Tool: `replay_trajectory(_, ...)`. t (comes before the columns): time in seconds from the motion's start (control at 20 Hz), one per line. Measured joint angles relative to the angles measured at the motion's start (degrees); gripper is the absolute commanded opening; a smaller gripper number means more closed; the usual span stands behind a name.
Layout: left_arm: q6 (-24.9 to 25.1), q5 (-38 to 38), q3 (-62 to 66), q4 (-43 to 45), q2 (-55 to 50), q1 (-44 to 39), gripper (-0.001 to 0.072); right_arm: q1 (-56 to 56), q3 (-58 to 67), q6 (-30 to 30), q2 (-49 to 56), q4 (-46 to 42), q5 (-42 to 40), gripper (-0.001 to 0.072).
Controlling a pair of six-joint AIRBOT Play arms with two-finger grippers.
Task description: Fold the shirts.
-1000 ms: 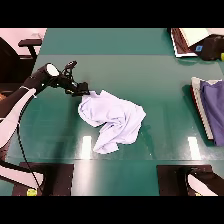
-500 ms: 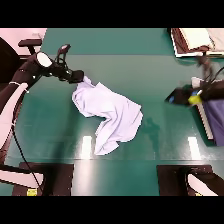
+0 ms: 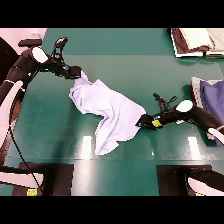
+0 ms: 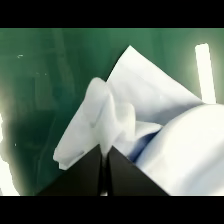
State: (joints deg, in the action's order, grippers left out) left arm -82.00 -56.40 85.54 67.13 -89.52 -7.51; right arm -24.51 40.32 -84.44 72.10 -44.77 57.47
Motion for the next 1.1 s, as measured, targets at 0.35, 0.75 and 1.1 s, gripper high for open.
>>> replay_trajectory(0.35, -0.02, -0.66, 1.77, 2.80, 3.87, -0.02, 0.0024, 0.90, 9.79, 3.61, 1.97, -4.52, -2.95, 0.0012)
replay_trajectory(0.75, -0.07, -0.57, 15.54, 11.78, 26.03, 0.00, 0.0024, 17.49, 36.46, 4.37, -15.17, -15.32, 4.76, 0.0011)
replay_trajectory(1.1, -2.54, 0.31, 23.50, 12.81, 42.93, -0.02, 0.0023, 29.05, 54.73, 5.03, -26.38, -16.09, 11.21, 0.0011)
